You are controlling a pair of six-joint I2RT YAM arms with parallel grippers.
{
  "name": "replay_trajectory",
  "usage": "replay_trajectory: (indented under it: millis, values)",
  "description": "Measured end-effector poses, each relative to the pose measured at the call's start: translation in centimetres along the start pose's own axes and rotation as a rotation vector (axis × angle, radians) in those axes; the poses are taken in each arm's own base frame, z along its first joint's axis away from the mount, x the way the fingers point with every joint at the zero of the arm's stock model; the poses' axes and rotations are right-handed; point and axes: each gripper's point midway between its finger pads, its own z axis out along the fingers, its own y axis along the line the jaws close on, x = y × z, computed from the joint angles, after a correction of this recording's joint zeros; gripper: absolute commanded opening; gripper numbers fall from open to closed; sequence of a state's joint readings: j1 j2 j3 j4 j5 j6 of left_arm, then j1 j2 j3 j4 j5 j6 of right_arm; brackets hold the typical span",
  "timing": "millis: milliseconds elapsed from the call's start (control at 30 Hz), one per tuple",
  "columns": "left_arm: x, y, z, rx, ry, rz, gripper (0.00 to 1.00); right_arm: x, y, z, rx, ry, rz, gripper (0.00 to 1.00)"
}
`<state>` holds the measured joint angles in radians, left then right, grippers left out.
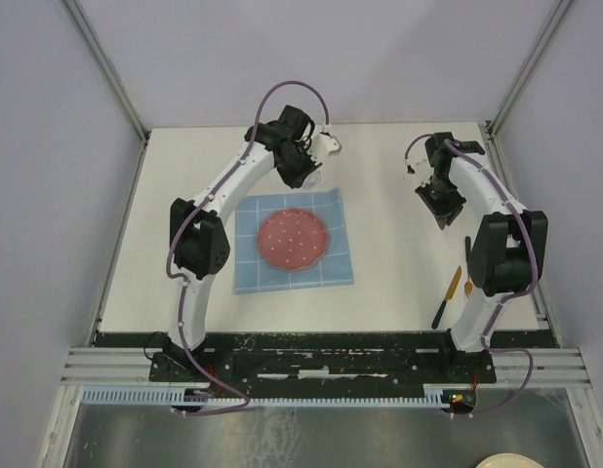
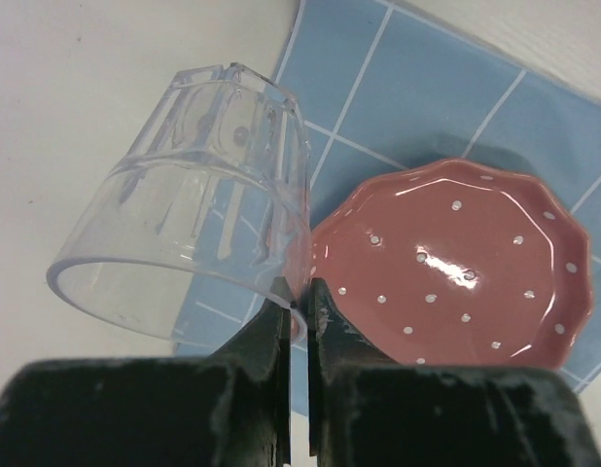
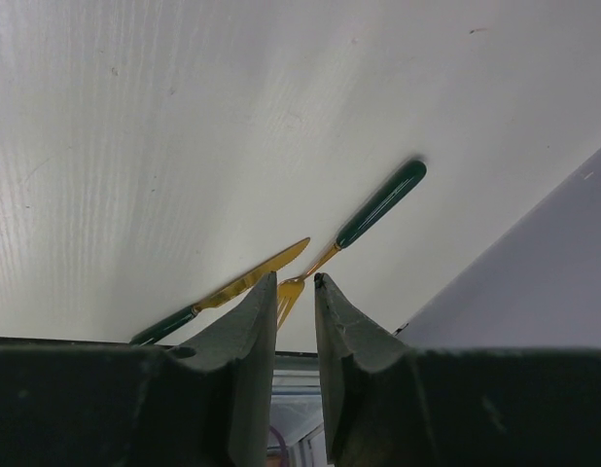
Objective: Set the dinner table for one person
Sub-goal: Pick up the cup at the center of the board, then place the cup on the napkin.
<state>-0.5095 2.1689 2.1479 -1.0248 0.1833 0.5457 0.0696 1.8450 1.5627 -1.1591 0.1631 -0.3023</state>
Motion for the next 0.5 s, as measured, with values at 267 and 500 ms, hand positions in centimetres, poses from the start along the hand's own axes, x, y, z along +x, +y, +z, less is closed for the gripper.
replay_trajectory:
  millis: [267,500]
  values:
    - [-0.6,-1.4,1.5,-0.035,0.055,0.174,0.03,0.5,-0.1,0.3,-0.004,0.013,0.01,0.29]
    - [-1.7,-2.9,2.7,-0.044,0.055,0.277,0.03,0.9,-0.6,0.0,0.001,0.006,0.029,0.3]
